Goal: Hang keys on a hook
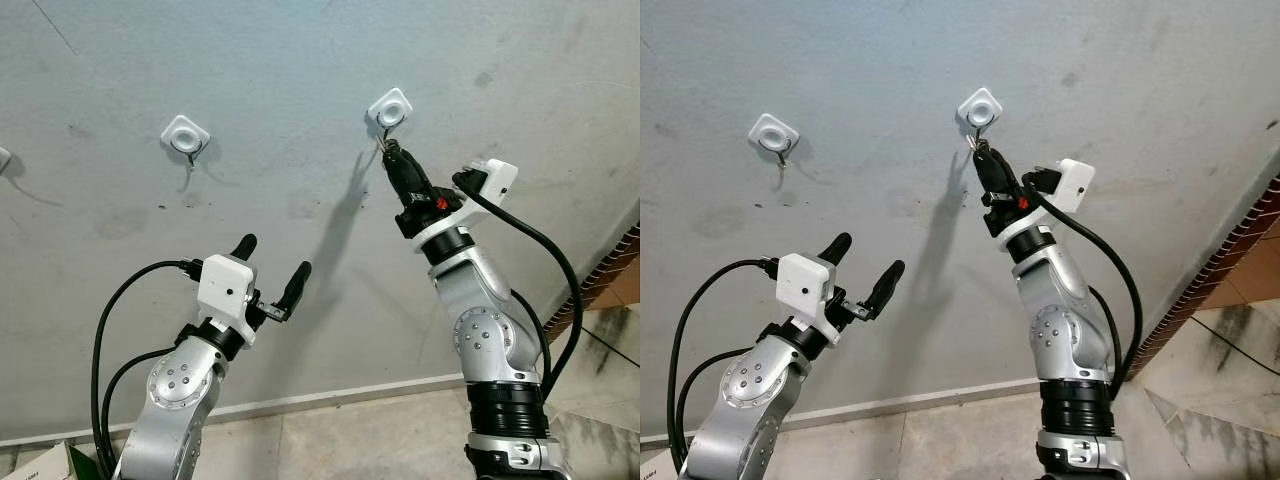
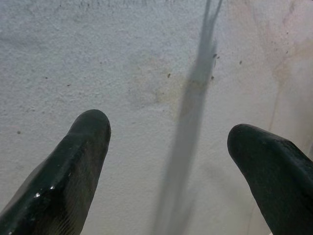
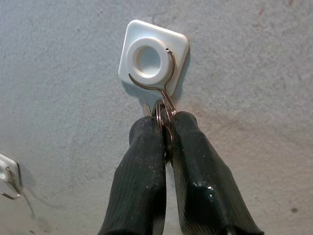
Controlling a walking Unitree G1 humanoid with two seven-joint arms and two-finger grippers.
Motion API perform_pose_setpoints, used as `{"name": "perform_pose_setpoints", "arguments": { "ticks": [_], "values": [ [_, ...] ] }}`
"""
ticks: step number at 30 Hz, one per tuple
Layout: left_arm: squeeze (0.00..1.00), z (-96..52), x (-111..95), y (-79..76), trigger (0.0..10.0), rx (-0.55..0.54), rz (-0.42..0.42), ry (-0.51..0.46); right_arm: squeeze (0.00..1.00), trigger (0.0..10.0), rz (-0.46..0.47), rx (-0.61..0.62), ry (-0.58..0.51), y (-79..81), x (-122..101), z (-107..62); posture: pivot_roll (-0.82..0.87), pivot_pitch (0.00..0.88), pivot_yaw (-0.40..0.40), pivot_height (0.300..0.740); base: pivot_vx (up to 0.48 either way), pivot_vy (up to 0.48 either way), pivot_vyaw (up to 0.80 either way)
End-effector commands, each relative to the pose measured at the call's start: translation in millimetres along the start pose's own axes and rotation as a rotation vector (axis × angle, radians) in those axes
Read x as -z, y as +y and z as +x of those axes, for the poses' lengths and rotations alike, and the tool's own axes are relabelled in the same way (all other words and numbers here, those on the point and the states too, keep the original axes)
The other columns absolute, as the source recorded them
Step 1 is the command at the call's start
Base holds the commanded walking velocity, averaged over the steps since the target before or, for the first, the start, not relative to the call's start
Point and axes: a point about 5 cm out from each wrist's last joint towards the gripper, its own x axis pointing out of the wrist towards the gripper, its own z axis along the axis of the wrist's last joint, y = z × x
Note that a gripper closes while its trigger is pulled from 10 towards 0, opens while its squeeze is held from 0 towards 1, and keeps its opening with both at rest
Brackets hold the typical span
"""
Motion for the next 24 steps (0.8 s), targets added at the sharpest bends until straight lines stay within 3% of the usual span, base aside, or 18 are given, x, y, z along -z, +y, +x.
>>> {"name": "perform_pose_setpoints", "arguments": {
  "ticks": [1,13,21,24],
  "values": [
    [0.0,0.2,2.2,1.0,10.0,0.0,0.005,0.019,0.0,10.0,0.051,0.099,0.094,-12.3,19.1,-4.1,0.12,0.065,0.068,0.74,0.0,0.0,0.0],
    [0.0,0.5,2.3,1.0,10.0,0.0,0.005,0.02,0.0,10.0,0.209,0.189,0.094,-13.5,29.3,0.8,0.12,0.065,0.068,0.74,0.0,0.0,0.0],
    [0.0,0.0,2.4,0.8,10.0,-0.002,0.005,0.02,0.0,10.0,0.172,0.197,0.107,-13.0,32.1,4.1,0.12,0.062,0.065,0.74,0.0,0.0,0.0],
    [0.0,0.2,2.2,0.8,10.0,-0.002,0.005,0.018,0.0,10.0,0.093,0.195,0.097,-12.3,28.8,8.5,0.12,0.06,0.064,0.74,0.0,0.0,0.0]
  ]
}}
